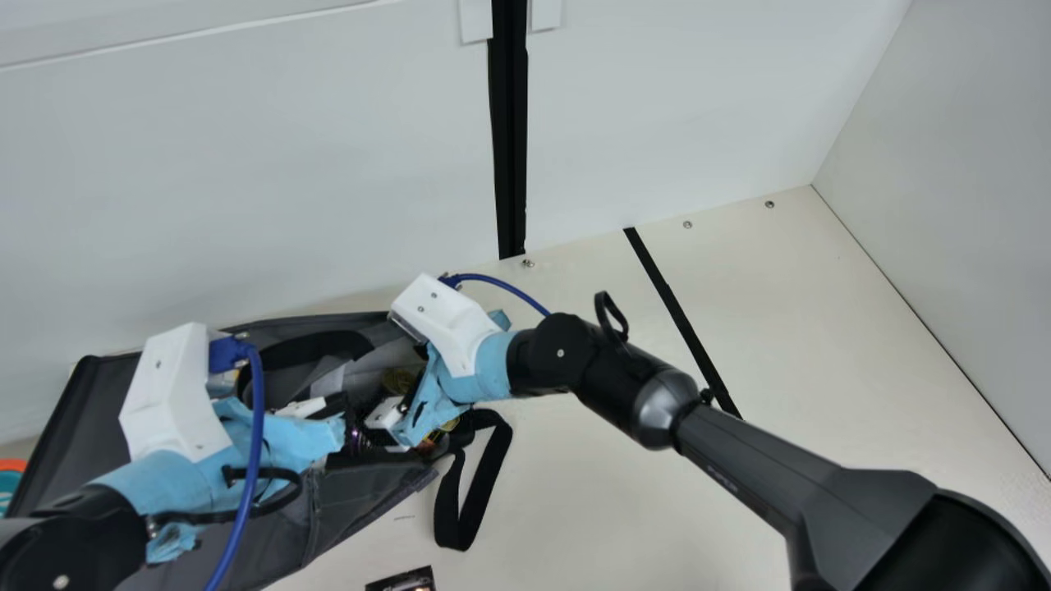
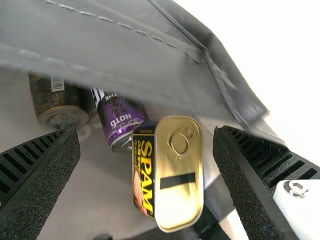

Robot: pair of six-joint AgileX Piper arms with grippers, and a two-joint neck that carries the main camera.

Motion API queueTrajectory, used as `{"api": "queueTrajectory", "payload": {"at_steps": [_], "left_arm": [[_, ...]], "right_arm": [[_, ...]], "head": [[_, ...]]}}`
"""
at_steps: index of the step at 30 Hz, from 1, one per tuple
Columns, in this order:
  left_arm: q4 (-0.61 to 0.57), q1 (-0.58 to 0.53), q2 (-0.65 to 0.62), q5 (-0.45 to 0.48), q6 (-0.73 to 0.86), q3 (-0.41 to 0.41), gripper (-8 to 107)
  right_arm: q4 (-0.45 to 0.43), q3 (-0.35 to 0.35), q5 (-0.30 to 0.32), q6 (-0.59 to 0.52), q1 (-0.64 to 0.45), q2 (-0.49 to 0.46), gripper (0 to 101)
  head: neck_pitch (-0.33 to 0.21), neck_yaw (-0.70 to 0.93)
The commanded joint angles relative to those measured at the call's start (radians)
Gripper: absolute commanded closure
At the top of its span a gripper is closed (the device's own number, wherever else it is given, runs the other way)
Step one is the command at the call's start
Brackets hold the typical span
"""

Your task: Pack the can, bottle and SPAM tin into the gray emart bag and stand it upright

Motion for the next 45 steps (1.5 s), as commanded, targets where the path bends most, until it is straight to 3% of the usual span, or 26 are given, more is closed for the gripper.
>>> {"api": "queueTrajectory", "payload": {"at_steps": [1, 20, 45], "left_arm": [[0.000, 0.000, 0.000, 0.000, 0.000, 0.000, 107], [0.000, 0.000, 0.000, 0.000, 0.000, 0.000, 107], [0.000, 0.000, 0.000, 0.000, 0.000, 0.000, 107]], "right_arm": [[0.005, 0.014, 0.009, -0.011, -0.010, -0.015, 6], [0.048, 0.140, 0.099, -0.140, -0.141, -0.166, 6], [0.098, 0.253, 0.305, -0.330, -0.407, -0.337, 6]], "head": [[-0.023, -0.002], [-0.023, -0.002], [-0.023, -0.002]]}}
